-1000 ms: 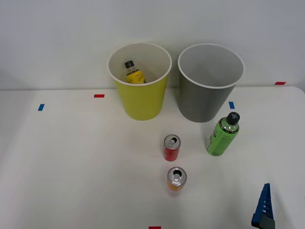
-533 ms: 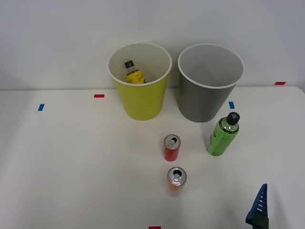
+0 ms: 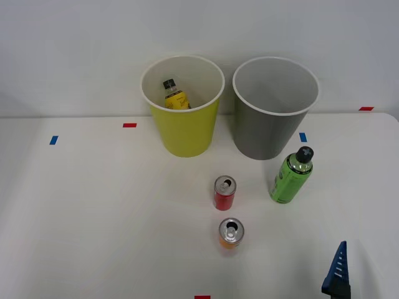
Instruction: Put cans in the gray bin, plastic bottles in the light green bin
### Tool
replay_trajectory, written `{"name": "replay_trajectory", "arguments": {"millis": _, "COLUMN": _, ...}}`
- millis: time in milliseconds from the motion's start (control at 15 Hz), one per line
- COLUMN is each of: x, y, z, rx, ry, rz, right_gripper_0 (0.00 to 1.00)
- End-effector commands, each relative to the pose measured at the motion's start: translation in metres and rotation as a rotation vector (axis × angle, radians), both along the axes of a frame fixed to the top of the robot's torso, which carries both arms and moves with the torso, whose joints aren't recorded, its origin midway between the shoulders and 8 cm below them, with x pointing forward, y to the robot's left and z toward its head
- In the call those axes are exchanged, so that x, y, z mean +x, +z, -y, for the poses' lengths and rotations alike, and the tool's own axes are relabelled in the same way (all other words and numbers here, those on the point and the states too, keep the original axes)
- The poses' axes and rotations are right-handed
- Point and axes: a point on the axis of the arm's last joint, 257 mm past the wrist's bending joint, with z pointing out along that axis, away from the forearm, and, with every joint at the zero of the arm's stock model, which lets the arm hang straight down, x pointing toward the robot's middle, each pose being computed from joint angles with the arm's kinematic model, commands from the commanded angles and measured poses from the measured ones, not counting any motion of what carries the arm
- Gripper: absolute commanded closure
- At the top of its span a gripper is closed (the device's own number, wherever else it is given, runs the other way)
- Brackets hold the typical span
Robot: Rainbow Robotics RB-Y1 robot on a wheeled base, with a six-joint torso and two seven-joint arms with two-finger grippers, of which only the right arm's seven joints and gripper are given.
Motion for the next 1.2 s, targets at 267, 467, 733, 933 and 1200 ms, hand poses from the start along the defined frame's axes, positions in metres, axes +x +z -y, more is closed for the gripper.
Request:
{"name": "replay_trajectory", "arguments": {"millis": 267, "x": 0.009, "y": -0.009, "z": -0.047, "rx": 0.062, "ry": 0.296, "rz": -0.029, "right_gripper_0": 0.0}}
{"name": "replay_trajectory", "arguments": {"millis": 467, "x": 0.005, "y": -0.014, "z": -0.049, "rx": 0.019, "ry": 0.372, "rz": -0.065, "right_gripper_0": 0.0}}
{"name": "replay_trajectory", "arguments": {"millis": 733, "x": 0.0, "y": -0.013, "z": -0.043, "rx": -0.021, "ry": 0.437, "rz": -0.084, "right_gripper_0": 0.0}}
{"name": "replay_trajectory", "arguments": {"millis": 933, "x": 0.0, "y": -0.013, "z": -0.046, "rx": -0.026, "ry": 0.441, "rz": -0.082, "right_gripper_0": 0.0}}
{"name": "replay_trajectory", "arguments": {"millis": 1200, "x": 0.001, "y": -0.012, "z": -0.055, "rx": -0.064, "ry": 0.456, "rz": -0.077, "right_gripper_0": 0.0}}
